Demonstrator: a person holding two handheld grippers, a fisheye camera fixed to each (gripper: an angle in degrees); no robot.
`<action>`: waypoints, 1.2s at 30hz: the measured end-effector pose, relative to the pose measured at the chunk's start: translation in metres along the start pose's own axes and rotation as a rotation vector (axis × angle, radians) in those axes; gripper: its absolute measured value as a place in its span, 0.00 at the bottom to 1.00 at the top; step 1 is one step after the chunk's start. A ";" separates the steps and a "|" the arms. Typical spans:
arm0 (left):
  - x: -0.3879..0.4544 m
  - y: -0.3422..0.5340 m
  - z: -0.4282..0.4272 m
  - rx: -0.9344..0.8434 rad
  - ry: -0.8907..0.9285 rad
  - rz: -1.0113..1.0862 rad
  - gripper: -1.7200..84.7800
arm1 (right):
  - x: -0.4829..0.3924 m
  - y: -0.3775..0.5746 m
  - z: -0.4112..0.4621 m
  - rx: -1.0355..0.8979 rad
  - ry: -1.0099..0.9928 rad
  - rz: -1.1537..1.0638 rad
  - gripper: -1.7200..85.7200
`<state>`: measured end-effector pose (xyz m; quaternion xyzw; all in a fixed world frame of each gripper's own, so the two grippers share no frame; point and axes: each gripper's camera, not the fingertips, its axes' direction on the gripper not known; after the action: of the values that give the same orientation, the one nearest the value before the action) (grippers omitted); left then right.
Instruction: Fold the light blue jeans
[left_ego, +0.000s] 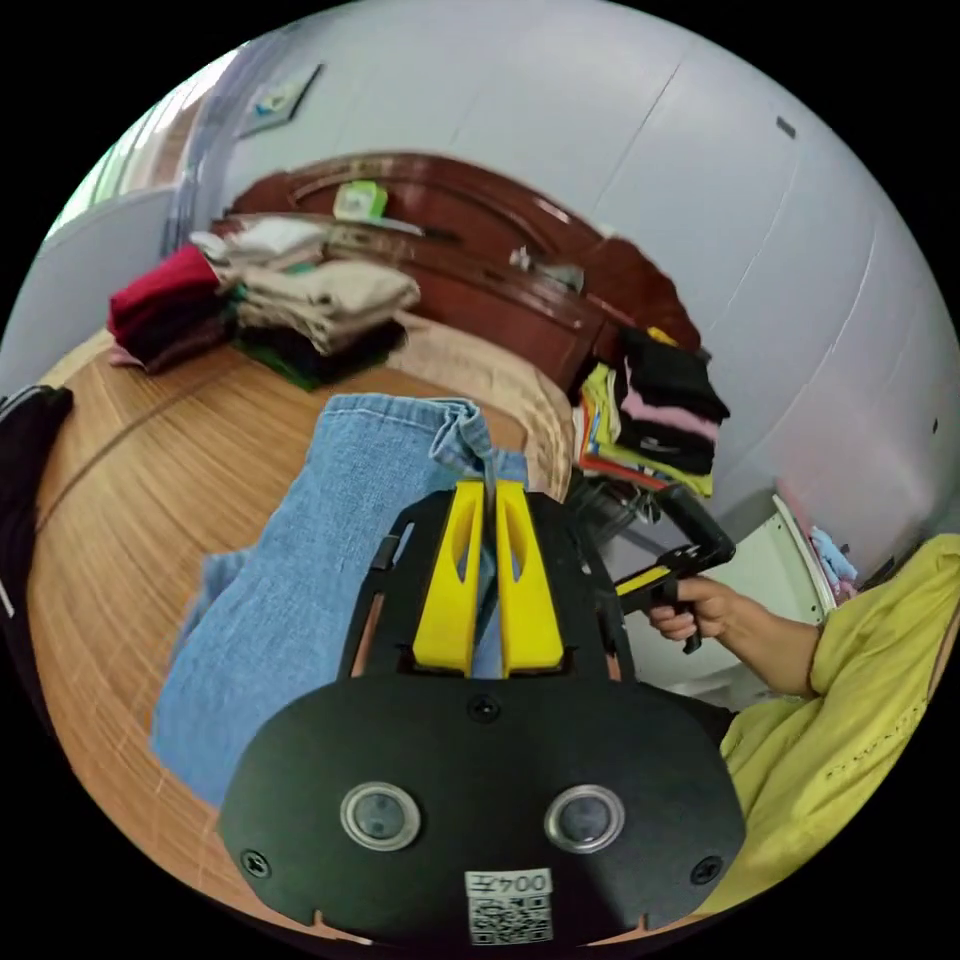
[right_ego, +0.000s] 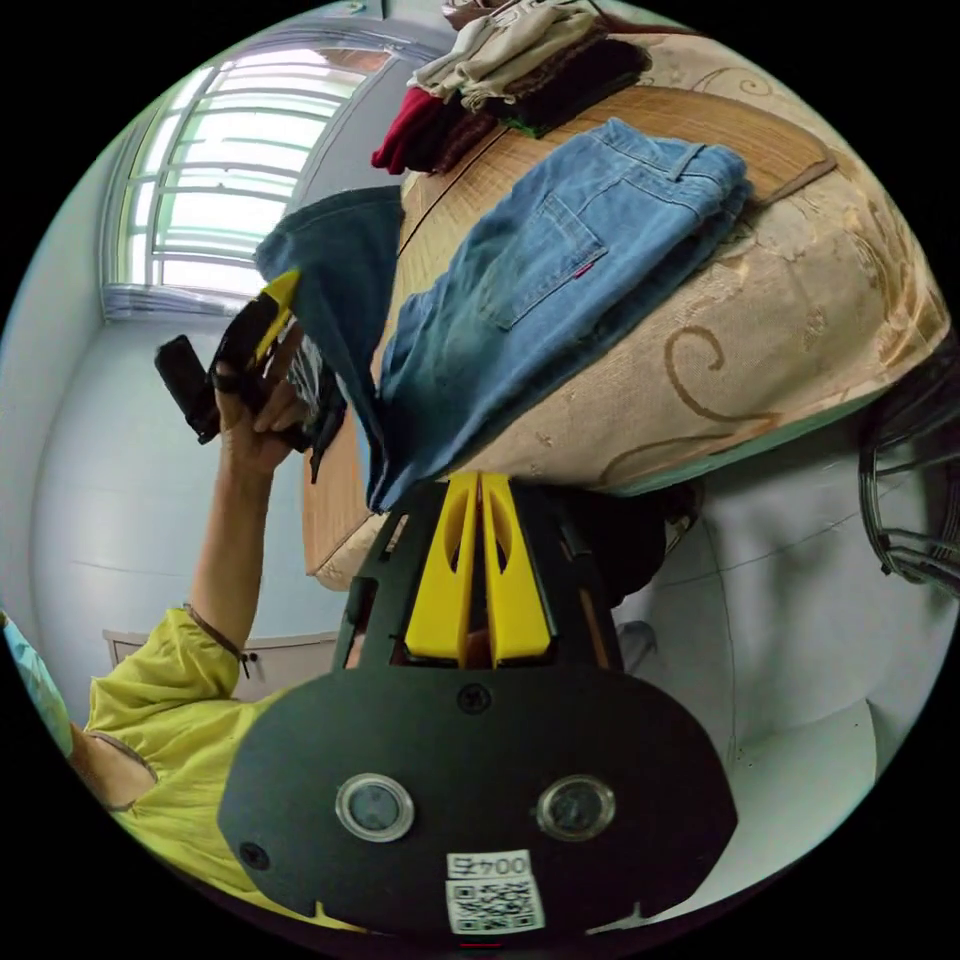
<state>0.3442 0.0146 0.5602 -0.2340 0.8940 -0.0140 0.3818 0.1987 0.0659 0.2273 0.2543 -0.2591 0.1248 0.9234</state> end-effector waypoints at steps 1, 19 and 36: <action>0.001 -0.005 0.029 -0.053 0.033 -0.012 0.07 | 0.005 0.002 0.001 0.020 0.011 0.012 0.03; -0.160 0.181 -0.234 0.046 -0.402 -0.712 0.20 | 0.018 -0.107 0.031 0.332 0.373 0.148 0.19; -0.142 0.206 -0.180 0.137 -0.286 -0.683 0.08 | -0.077 -0.130 0.081 0.375 0.767 0.087 0.17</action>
<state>0.2209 0.2314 0.7418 -0.4921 0.6992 -0.1677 0.4907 0.1477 -0.0941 0.1926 0.3417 0.1198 0.2943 0.8845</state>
